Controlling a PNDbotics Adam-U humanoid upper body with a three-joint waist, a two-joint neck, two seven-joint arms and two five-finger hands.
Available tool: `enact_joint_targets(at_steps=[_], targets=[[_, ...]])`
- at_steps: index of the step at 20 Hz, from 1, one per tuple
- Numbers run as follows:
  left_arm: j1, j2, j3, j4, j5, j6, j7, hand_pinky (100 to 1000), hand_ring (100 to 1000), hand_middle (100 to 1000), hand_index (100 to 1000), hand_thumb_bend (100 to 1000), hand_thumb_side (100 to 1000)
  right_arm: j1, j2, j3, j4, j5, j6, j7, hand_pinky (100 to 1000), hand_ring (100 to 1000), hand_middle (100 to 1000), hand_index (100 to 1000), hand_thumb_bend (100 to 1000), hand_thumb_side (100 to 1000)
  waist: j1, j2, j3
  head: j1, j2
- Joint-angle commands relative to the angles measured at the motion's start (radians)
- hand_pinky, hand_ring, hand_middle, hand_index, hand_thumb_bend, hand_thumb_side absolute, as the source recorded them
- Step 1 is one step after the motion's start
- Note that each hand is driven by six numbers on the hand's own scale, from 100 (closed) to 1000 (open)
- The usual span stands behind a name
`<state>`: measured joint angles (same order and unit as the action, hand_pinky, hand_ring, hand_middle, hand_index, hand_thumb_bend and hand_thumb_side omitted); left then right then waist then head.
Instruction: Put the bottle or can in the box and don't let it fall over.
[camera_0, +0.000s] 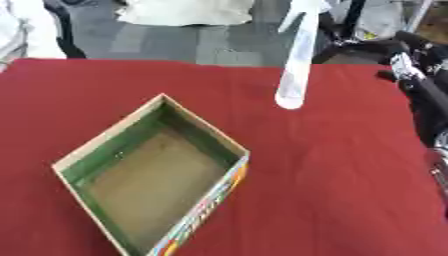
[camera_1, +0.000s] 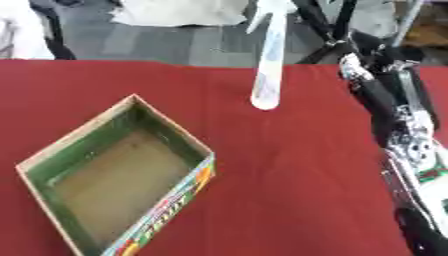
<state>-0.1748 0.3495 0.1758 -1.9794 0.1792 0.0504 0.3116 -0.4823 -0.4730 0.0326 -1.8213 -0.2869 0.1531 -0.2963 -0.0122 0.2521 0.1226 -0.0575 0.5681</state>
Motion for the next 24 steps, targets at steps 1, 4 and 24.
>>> enact_joint_targets(at_steps=[1,4,24], targets=[[-0.001,0.016,0.007,-0.021,-0.003,-0.001,-0.002,688,750,748,746,100,666,-0.041,-0.048,0.001,-0.009,0.012,0.017,0.007,796,805,790,850,100,397,0.001,-0.03,-0.002,-0.01,-0.002],[0.002,0.019,0.005,-0.021,-0.001,0.0,-0.004,689,750,748,746,100,664,-0.102,-0.082,0.013,0.019,0.022,0.044,0.027,801,820,806,858,100,407,0.002,-0.041,-0.001,-0.017,0.007],[0.015,0.039,-0.018,-0.021,0.007,0.011,-0.028,689,750,747,745,100,663,-0.716,-0.136,0.059,0.883,0.332,0.074,0.327,821,850,836,871,100,474,-0.006,-0.08,0.012,-0.053,0.027]])
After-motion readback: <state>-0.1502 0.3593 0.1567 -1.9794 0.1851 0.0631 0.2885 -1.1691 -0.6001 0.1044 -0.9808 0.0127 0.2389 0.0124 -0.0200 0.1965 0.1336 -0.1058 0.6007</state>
